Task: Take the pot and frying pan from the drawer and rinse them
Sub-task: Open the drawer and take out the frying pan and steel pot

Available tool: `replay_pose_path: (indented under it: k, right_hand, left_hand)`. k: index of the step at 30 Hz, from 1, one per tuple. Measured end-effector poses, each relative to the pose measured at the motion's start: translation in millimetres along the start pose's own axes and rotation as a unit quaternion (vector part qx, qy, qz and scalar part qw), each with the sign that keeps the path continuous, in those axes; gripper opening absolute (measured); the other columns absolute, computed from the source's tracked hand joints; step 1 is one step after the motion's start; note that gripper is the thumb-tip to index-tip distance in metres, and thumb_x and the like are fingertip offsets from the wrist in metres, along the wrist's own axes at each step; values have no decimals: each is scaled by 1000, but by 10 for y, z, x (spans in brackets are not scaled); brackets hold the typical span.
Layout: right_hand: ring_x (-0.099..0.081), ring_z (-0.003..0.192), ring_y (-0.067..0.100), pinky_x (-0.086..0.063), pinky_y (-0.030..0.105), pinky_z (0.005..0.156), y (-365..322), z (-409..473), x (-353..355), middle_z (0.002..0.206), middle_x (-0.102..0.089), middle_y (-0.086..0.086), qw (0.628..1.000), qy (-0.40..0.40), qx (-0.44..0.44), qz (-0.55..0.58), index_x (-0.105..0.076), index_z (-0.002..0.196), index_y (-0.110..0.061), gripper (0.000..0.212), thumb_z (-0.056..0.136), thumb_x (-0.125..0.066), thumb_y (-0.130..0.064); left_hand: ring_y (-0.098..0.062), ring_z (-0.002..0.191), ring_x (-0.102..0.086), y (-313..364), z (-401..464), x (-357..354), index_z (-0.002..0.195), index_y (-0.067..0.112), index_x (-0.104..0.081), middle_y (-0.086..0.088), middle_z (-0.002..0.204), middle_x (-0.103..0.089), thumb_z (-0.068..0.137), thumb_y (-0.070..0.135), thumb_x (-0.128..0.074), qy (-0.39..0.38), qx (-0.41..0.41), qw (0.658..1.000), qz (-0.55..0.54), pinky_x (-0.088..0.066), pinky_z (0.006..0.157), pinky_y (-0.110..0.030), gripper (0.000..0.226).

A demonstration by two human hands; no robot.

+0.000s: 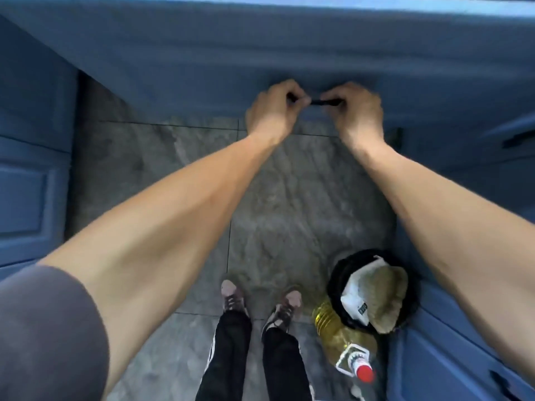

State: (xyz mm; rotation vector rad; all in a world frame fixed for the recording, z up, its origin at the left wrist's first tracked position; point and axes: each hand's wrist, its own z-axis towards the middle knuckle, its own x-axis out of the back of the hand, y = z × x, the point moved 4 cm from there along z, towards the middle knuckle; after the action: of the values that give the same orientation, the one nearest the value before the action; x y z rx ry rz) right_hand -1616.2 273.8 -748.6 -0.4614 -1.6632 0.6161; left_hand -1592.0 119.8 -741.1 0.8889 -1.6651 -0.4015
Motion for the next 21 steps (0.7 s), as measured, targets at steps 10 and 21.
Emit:
replay_pose_path:
  k: [10,21]
  right_hand:
    - [-55,78,12,-43,22,76,104,563,118,86,-61,1,987,-5,-42,152,-66,111,-23,26,87,-63,-31]
    - [-62,95,7,-51,34,85,16,1746,316,97,-70,-18,980,-102,-129,116,-65,71,-47,9,80,-66,-45]
  left_hand:
    - [-12,95,-61,238,719,133,90,34,-64,17,87,-60,87,45,-58,2,22,1000,-10,-42,76,-29,13]
    - [-11,86,-62,485,1620,333,88,34,-61,16,85,-63,88,49,-54,-29,-16,999,6,-39,65,-29,16]
